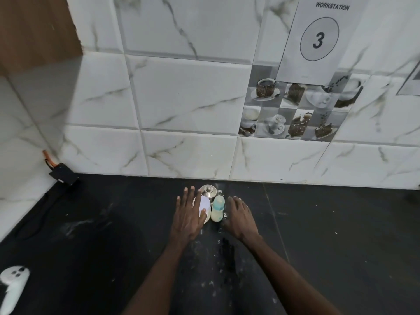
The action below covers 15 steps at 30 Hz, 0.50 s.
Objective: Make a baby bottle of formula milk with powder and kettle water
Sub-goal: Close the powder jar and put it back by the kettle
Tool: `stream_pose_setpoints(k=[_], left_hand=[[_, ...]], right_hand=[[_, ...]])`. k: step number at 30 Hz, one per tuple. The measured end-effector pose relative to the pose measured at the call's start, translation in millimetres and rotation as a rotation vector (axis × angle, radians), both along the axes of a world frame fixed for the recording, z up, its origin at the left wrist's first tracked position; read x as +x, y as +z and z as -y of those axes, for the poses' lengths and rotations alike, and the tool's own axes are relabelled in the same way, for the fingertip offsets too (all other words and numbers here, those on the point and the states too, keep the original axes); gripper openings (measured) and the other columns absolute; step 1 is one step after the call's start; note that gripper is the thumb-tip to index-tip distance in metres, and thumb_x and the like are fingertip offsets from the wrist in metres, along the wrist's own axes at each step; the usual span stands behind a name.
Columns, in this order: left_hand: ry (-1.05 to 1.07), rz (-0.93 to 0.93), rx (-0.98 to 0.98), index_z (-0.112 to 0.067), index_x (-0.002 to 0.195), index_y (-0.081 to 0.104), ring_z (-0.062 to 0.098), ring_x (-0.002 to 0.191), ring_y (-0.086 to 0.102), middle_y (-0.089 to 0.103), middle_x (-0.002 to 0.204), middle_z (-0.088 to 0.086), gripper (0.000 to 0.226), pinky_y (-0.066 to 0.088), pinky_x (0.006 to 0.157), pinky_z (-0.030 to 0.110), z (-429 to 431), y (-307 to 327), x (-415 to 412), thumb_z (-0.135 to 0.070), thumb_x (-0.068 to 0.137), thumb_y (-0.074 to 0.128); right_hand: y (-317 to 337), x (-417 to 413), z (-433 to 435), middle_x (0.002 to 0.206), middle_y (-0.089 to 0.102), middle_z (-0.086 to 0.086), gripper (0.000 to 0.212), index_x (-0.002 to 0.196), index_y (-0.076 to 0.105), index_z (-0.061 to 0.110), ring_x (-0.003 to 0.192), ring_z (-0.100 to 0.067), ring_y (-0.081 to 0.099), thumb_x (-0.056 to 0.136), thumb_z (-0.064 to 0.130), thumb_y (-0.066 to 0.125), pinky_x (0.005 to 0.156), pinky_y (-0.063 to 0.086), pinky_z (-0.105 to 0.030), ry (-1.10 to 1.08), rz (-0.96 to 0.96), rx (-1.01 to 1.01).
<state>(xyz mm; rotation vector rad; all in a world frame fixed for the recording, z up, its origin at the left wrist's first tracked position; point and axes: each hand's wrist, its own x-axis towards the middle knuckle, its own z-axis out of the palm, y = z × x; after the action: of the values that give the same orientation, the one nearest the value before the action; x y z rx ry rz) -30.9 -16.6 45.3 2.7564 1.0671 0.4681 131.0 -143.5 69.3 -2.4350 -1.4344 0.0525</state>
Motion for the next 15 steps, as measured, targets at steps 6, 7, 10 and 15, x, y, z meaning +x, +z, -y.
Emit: stream_pose_setpoints(k=[6,7,10,15], left_hand=[[0.017,-0.082,-0.02,-0.011,0.158,0.035,0.04,0.153,0.029,0.033,0.165,0.017,0.074,0.034,0.118,0.06,9.6,0.5,4.1,-0.049,0.095,0.029],[0.022,-0.097,-0.033,-0.01,0.157,0.036,0.04,0.152,0.031,0.034,0.164,0.018,0.075,0.036,0.117,0.06,9.9,-0.4,5.6,-0.05,0.094,0.03],[0.058,-0.117,-0.13,-0.007,0.16,0.029,0.039,0.153,0.03,0.032,0.165,0.018,0.08,0.035,0.118,0.058,10.2,-4.1,9.1,-0.052,0.094,0.038],[0.152,-0.05,-0.376,-0.011,0.163,0.005,0.031,0.155,0.024,0.013,0.17,0.011,0.095,0.036,0.117,0.046,5.8,-4.4,21.0,-0.041,0.095,0.064]], right_hand=[[-6.9,-1.3,13.6,0.163,0.031,-0.013,0.085,0.158,0.023,0.014,0.153,-0.028,0.026,0.086,0.035,0.063,0.125,0.025,-0.043,0.016,-0.051,-0.077],[-7.5,-0.3,14.0,0.164,0.029,-0.013,0.086,0.159,0.022,0.015,0.154,-0.028,0.025,0.086,0.035,0.063,0.125,0.024,-0.042,0.021,-0.058,-0.089],[-5.5,3.6,12.8,0.167,0.025,-0.011,0.087,0.16,0.019,0.016,0.155,-0.026,0.023,0.088,0.033,0.064,0.124,0.022,-0.039,0.029,-0.086,-0.115],[-2.0,11.4,-7.3,0.146,0.047,-0.007,0.06,0.143,0.039,0.021,0.128,-0.03,0.054,0.088,0.025,0.064,0.093,0.051,-0.039,0.003,-0.183,-0.095]])
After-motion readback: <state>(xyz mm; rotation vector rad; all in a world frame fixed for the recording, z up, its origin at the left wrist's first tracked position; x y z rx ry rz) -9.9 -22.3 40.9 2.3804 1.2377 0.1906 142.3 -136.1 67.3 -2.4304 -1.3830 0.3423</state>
